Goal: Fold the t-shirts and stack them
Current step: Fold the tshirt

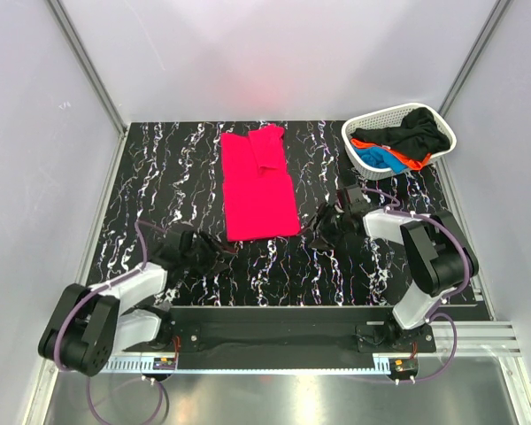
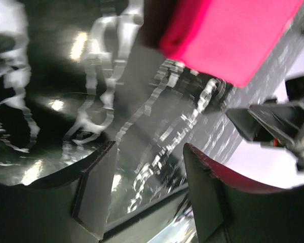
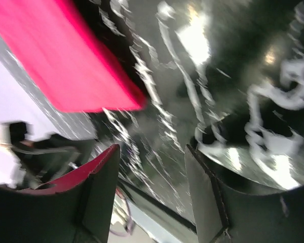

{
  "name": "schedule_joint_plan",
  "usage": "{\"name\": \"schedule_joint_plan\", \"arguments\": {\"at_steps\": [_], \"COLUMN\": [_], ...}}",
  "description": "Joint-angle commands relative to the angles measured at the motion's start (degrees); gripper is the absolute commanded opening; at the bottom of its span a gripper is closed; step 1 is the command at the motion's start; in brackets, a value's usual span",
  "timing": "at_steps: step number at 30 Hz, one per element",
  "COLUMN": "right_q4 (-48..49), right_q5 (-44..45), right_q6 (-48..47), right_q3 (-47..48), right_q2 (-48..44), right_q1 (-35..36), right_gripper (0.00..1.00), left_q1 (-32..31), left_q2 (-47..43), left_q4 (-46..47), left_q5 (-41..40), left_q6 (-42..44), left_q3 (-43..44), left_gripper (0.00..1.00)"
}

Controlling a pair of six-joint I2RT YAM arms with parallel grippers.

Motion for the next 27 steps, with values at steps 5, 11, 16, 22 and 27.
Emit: {"name": "schedule_joint_plan", "arguments": {"at_steps": [5,11,16,22,27], "right_q4": [18.5,17.3,17.7,17.7,16.9], "right_q5": [8.3,14.3,15.0,16.3,16.7], "right_q6": [14.9,17.9,19.3,21.1,20.3], "right_q3": [-2.0,-3.1,-2.9,-3.6,-2.6], "right_q2": [2.3,2.7,5.4,7.1,8.4], "right_q1": [2.7,4.5,5.1,5.2,5.2], "right_gripper": [0.54,0.49,0.48,0.46,0.40], "left_q1": [-1.3,-1.4,-1.4,-1.2,-0.7], "left_q2": [7.2,11.2,14.2,16.7,19.2], "left_q4": [20.7,22.4,23.3,22.8,24.8], "left_q5": [-9.9,-13.0,-13.9,-15.5,-15.5], "left_q6": [-13.5,-18.6,-21.7,-22.6,-23.2], "left_q3": [-0.7,-1.8,-1.8,-0.4,-0.3], "left_gripper": [0.59,0.57,0.55,0.53,0.41]}}
